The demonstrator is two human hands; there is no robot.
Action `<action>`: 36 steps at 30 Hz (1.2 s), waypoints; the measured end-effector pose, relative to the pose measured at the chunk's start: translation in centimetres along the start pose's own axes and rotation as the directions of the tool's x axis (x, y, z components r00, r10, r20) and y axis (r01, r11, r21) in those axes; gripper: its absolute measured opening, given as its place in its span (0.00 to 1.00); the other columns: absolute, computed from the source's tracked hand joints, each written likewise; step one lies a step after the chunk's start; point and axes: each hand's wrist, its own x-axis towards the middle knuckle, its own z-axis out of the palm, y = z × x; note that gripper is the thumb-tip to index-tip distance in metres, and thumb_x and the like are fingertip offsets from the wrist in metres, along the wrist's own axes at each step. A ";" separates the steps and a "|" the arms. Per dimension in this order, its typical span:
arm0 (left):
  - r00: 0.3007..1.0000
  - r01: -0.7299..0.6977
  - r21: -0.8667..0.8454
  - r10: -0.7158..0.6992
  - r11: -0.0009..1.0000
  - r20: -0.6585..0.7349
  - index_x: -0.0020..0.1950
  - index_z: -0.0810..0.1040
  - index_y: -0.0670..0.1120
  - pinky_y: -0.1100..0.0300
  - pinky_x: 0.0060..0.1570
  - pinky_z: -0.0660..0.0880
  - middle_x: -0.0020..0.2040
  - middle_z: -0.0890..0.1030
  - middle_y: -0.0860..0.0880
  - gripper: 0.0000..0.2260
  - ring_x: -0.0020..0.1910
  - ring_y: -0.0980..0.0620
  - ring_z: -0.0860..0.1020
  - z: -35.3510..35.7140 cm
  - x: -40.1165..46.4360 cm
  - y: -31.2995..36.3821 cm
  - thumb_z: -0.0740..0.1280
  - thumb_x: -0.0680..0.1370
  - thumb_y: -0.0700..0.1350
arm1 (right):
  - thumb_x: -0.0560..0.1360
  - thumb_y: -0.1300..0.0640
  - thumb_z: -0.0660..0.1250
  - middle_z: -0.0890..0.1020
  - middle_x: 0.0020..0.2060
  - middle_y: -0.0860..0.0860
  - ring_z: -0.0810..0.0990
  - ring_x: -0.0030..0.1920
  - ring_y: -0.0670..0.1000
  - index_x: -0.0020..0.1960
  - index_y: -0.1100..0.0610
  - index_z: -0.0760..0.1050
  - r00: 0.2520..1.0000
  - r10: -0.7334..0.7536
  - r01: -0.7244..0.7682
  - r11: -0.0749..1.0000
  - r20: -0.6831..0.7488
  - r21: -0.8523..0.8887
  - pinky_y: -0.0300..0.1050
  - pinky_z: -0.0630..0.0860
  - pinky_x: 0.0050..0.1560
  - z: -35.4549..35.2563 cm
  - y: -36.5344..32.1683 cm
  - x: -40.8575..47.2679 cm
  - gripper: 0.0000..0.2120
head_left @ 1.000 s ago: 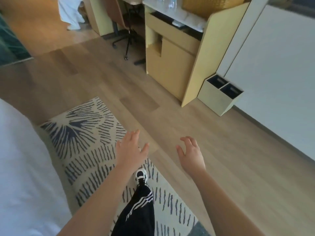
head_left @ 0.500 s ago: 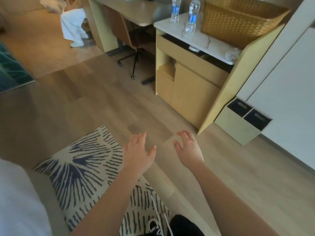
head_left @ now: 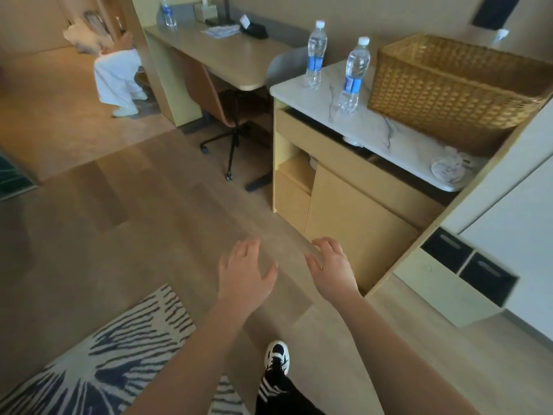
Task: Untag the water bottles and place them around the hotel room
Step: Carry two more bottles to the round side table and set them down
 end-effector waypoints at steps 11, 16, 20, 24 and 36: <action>0.994 -0.100 -0.085 0.096 0.991 -0.049 0.76 0.56 0.54 0.44 0.71 0.57 0.75 0.64 0.51 0.31 0.74 0.51 0.60 -3.0 24.9 3.8 0.59 0.76 0.63 | 0.79 0.49 0.61 0.70 0.67 0.50 0.71 0.65 0.53 0.67 0.53 0.70 0.990 0.033 -0.029 0.999 -0.134 0.028 0.44 0.69 0.61 -4.5 -2.5 22.7 0.18; 0.984 -0.175 -0.119 0.171 0.977 -0.042 0.76 0.56 0.52 0.46 0.71 0.55 0.76 0.62 0.51 0.31 0.75 0.51 0.58 -3.2 33.4 5.7 0.59 0.77 0.63 | 0.79 0.49 0.62 0.71 0.65 0.50 0.71 0.65 0.52 0.67 0.54 0.70 0.966 0.082 -0.068 0.996 -0.247 0.064 0.40 0.68 0.58 -6.5 -2.5 29.8 0.18; 0.968 -0.250 -0.178 0.245 0.952 -0.048 0.76 0.58 0.50 0.46 0.72 0.58 0.75 0.64 0.50 0.30 0.74 0.50 0.60 -3.6 41.2 7.1 0.60 0.77 0.61 | 0.79 0.51 0.63 0.71 0.65 0.50 0.73 0.62 0.52 0.66 0.54 0.70 0.926 0.142 -0.107 0.987 -0.349 0.119 0.39 0.67 0.54 -7.4 -2.8 35.5 0.17; 0.944 -0.329 -0.276 0.317 0.903 -0.091 0.75 0.60 0.49 0.51 0.70 0.63 0.74 0.66 0.50 0.29 0.72 0.50 0.64 -4.4 50.0 8.6 0.62 0.77 0.58 | 0.78 0.50 0.63 0.70 0.66 0.49 0.73 0.62 0.50 0.68 0.53 0.68 0.846 0.210 -0.144 0.975 -0.490 0.168 0.38 0.66 0.54 -8.4 -3.9 41.9 0.20; 0.843 -0.536 -0.506 0.464 0.676 -0.273 0.76 0.56 0.44 0.63 0.66 0.60 0.74 0.63 0.45 0.38 0.72 0.51 0.62 -7.4 72.3 14.4 0.73 0.72 0.49 | 0.67 0.47 0.76 0.67 0.66 0.52 0.69 0.64 0.48 0.73 0.53 0.59 0.439 0.418 -0.198 0.909 -0.796 0.368 0.40 0.64 0.55 -12.2 -7.6 56.0 0.42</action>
